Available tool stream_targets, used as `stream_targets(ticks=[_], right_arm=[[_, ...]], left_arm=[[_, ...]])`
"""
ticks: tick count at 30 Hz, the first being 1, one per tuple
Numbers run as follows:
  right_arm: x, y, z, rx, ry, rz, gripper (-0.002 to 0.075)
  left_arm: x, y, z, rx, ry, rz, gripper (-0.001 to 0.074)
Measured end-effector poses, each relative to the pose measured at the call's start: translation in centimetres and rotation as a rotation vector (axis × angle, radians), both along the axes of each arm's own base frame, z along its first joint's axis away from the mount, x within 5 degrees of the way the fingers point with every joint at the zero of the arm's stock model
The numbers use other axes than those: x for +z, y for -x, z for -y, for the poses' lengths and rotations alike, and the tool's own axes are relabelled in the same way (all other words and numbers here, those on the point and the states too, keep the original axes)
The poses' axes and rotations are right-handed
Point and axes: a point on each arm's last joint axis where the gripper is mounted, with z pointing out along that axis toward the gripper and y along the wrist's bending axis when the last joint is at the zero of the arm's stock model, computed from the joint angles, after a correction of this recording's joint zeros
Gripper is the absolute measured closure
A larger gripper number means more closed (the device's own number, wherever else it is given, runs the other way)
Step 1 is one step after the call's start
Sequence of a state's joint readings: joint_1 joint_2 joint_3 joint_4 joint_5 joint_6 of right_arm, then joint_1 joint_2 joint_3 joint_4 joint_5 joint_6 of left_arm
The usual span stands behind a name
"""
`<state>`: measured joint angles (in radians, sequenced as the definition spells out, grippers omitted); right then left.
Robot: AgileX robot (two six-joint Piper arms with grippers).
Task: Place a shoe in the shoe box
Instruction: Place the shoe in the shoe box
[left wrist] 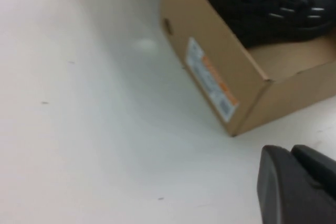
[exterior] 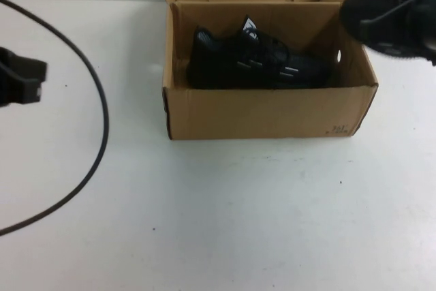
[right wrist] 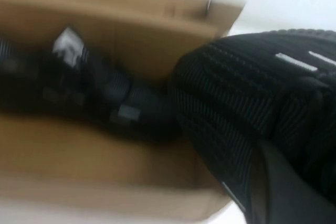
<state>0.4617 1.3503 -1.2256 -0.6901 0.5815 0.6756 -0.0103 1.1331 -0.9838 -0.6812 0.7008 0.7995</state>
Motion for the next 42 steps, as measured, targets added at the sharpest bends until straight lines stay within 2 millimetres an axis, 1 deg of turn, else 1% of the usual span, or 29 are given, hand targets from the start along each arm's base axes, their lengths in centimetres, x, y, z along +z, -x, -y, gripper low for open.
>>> stream_targets(ticks=[2,5,9,13,15,18,20,22,26,29,33,36,42], right_arm=[[0.1,-0.4,-0.7,0.047,0.032,-0.110,0.0658],[0.6,-1.1,-2.5,0.162,-0.022,-0.218,0.0658],[1.0,-2.7,-5.0,0.297,-0.105,-0.239,0.0658],[0.7,-4.8,-7.1,0.397,-0.156,-0.240,0.0658],[0.0,-6.1,-8.3,0.436,-0.180,-0.249,0.0658],[-1.3,-8.2,-9.3,0.473,-0.238,-0.279,0.0658],[-2.2,-9.7,-9.4,0.490,-0.303,-0.304,0.0658],[-3.2,-11.5,-9.0,0.506,-0.397,-0.331,0.0658],[-5.1,-14.6,-7.1,0.530,-0.542,-0.339,0.0658],[-6.7,-16.2,-5.9,0.517,-0.605,-0.351,0.0658],[-9.0,-16.7,-6.0,0.542,-0.617,-0.430,0.0658],[-10.1,-16.5,-6.6,0.571,-0.619,-0.487,0.0658],[-11.0,-16.5,-7.1,0.593,-0.653,-0.531,0.0659]], left_arm=[[0.4,0.4,-0.4,0.030,-0.037,0.022,0.0736],[1.0,1.2,-0.9,0.074,-0.068,0.040,0.0736],[1.9,2.8,-1.1,0.096,-0.077,0.060,0.0736],[2.8,5.1,-1.1,0.105,-0.059,0.092,0.0736],[3.0,6.6,-1.1,0.108,-0.050,0.113,0.0736],[3.1,8.5,-1.1,0.117,-0.031,0.138,0.0736],[3.1,9.8,-1.1,0.123,-0.014,0.148,0.0736],[2.9,10.7,-1.0,0.127,0.000,0.148,0.0736],[3.0,12.0,-1.0,0.127,0.018,0.148,0.0736],[3.1,12.4,-1.0,0.134,0.032,0.150,0.0736],[3.1,12.4,-1.0,0.140,0.044,0.144,0.0736],[3.1,12.4,-1.0,0.144,0.050,0.141,0.0736],[3.2,12.4,-1.0,0.153,0.060,0.145,0.0736]])
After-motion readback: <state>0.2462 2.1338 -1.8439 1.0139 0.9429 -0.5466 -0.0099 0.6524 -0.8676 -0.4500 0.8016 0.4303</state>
